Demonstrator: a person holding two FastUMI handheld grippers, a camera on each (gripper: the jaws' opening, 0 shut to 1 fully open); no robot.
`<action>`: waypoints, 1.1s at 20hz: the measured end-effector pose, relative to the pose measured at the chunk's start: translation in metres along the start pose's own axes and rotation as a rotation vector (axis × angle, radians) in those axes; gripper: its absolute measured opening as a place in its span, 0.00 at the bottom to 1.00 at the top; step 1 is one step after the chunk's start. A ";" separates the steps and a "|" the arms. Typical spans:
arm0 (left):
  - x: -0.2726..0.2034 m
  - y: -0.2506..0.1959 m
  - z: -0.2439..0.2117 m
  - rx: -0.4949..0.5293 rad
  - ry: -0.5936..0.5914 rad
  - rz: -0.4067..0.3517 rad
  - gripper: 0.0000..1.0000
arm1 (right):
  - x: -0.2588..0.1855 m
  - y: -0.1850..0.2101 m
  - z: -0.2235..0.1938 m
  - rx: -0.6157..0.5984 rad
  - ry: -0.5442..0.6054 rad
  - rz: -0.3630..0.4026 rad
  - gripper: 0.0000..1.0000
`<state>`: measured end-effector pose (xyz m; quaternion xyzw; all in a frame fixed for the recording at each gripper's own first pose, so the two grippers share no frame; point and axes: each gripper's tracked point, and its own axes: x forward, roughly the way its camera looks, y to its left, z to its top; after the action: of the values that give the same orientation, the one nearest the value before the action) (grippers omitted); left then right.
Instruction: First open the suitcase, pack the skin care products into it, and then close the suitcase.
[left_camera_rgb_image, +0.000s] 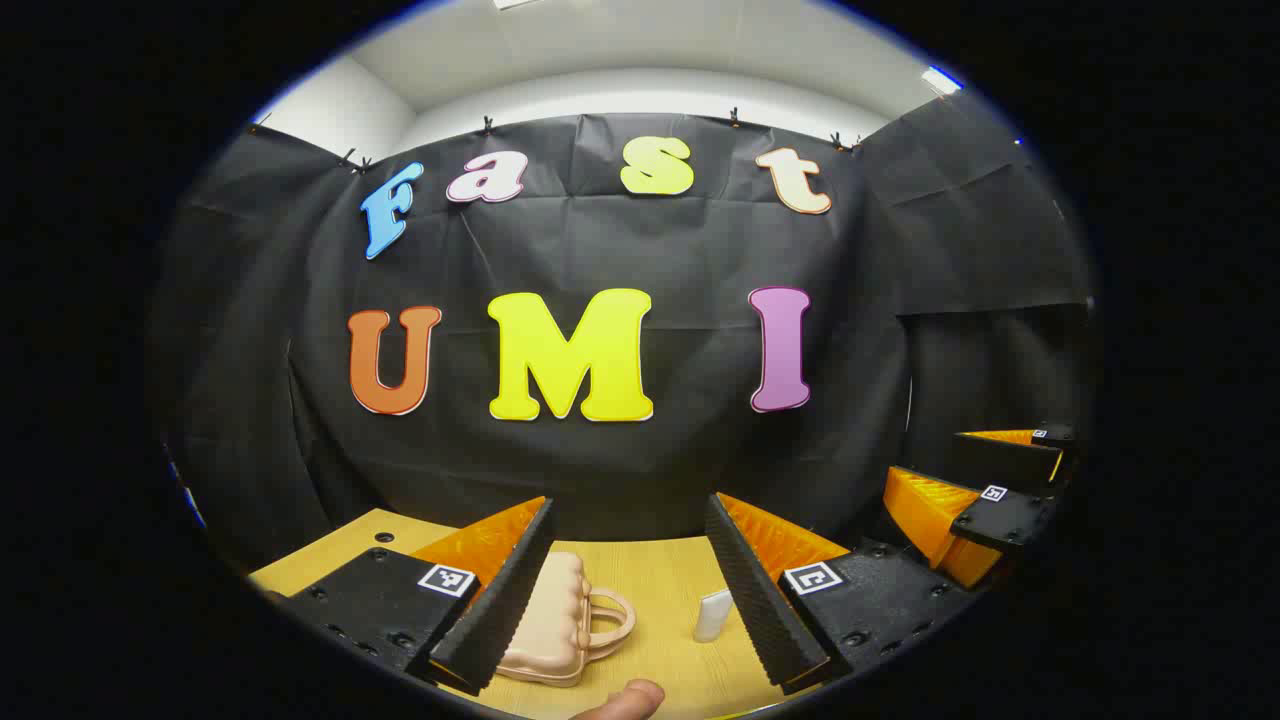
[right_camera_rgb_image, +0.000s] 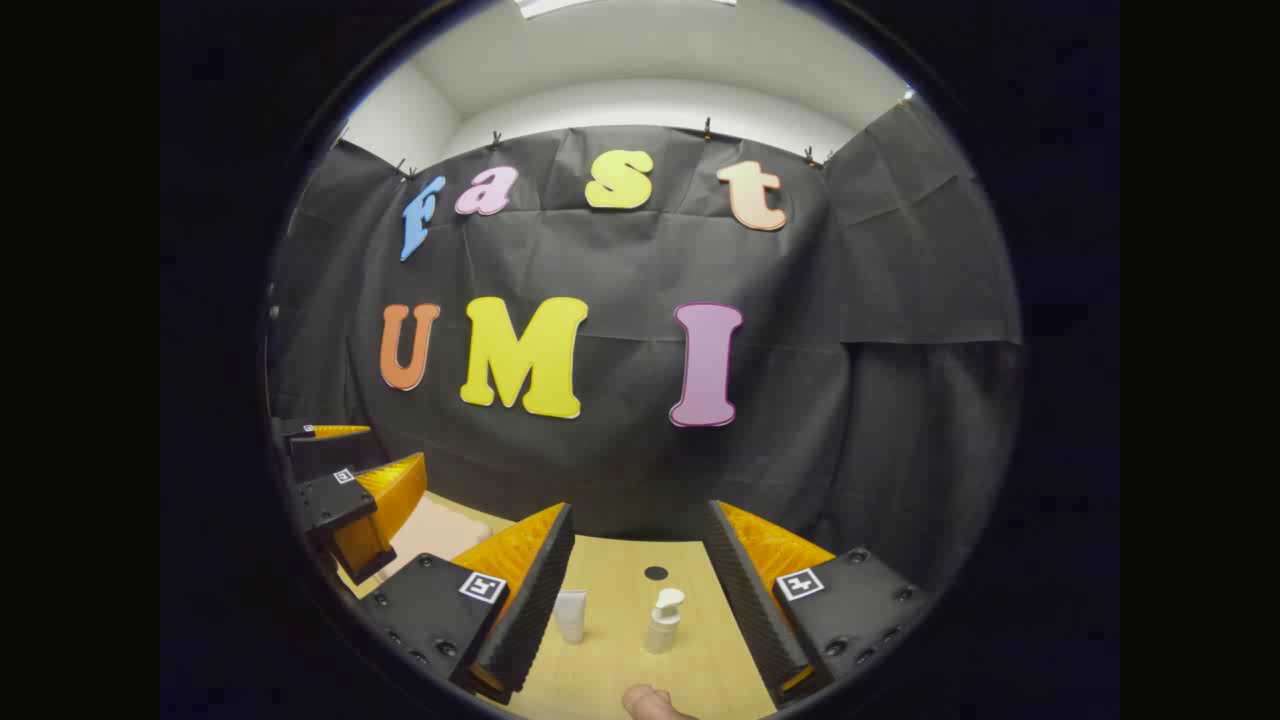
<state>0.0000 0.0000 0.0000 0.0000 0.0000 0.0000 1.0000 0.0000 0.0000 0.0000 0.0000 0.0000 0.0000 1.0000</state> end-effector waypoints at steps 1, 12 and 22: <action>0.000 0.003 -0.001 0.003 0.004 0.008 0.96 | 0.001 0.002 -0.001 -0.002 0.002 0.005 0.80; 0.012 0.018 -0.018 -0.016 0.045 0.046 0.96 | 0.013 0.012 -0.006 -0.014 0.011 0.021 0.80; 0.033 0.026 -0.068 0.057 0.088 0.055 0.96 | 0.017 -0.015 -0.016 -0.031 0.021 -0.031 0.79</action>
<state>0.0329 0.0255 -0.0679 0.0283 0.0440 0.0272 0.9983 0.0174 -0.0153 -0.0161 -0.0154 0.0104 -0.0155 0.9997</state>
